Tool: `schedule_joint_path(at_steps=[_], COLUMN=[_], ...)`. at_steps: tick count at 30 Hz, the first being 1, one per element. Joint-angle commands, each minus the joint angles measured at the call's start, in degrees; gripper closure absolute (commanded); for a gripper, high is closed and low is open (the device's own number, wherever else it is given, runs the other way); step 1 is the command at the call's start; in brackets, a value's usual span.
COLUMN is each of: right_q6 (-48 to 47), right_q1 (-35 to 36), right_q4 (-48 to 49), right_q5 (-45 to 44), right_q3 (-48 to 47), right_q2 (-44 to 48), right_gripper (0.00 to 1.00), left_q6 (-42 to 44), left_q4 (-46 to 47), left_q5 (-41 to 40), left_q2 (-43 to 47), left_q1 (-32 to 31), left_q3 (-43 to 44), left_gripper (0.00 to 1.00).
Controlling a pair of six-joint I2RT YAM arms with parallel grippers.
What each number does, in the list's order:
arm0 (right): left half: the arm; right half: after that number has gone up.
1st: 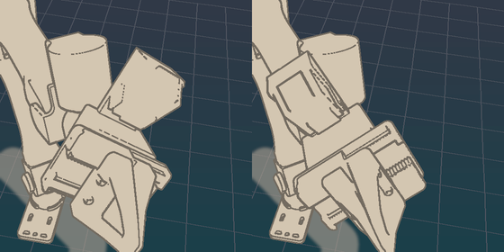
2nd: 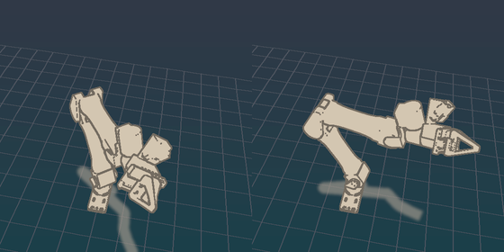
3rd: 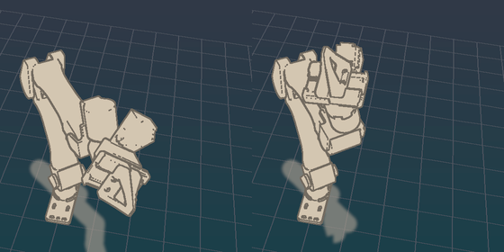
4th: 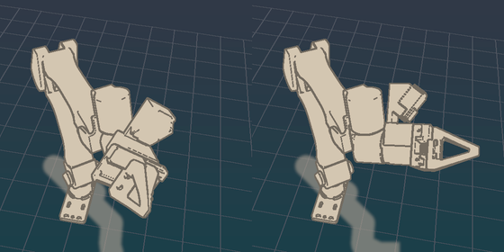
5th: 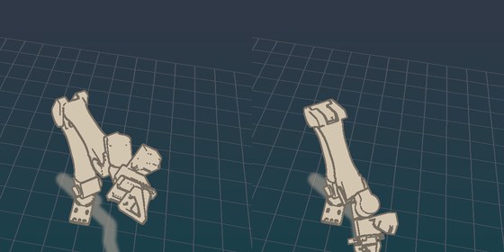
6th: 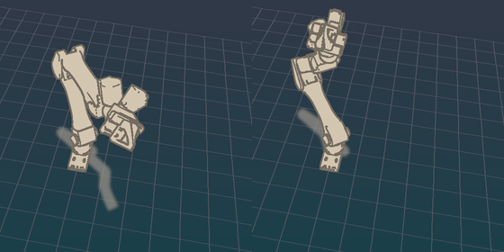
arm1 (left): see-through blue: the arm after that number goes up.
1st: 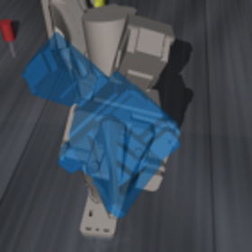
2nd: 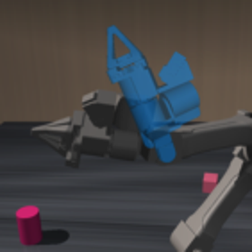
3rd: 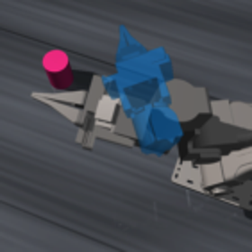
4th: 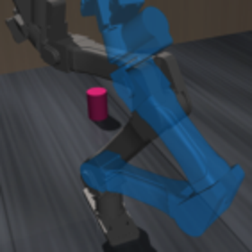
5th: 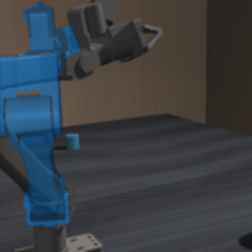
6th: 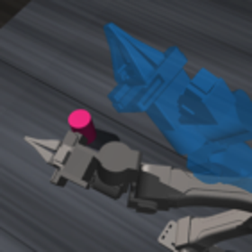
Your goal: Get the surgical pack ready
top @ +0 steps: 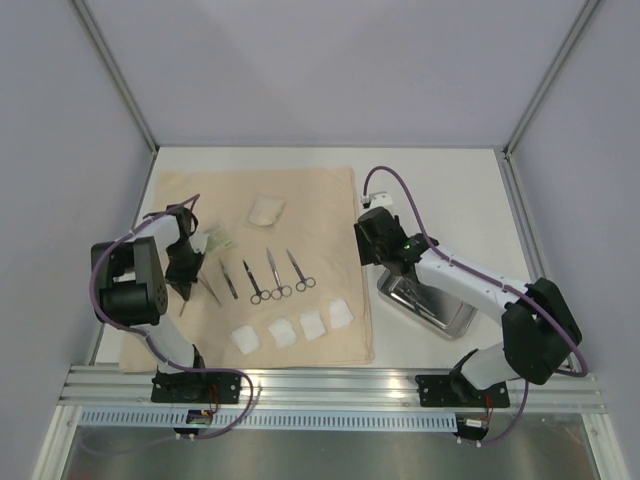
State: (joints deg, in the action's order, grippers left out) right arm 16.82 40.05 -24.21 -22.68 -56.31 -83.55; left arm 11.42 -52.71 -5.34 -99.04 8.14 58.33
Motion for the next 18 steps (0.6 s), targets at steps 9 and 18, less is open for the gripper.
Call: schedule_joint_path(at_steps=[9, 18], right_q6=[-5.65, -8.46], right_q1=[0.29, 0.29], right_q4=[-0.67, 2.05], right_q5=[6.23, 16.51], right_q3=[-3.89, -5.21], right_q2=[5.23, 8.84], right_gripper=[0.42, 0.41], left_q6=[3.51, 4.67], left_q4=[-8.19, -7.76], left_q5=[-1.77, -3.04], left_q2=[9.74, 17.02], left_q1=[-0.14, -0.14], left_q3=[3.55, 5.56], left_gripper=[1.00, 1.00])
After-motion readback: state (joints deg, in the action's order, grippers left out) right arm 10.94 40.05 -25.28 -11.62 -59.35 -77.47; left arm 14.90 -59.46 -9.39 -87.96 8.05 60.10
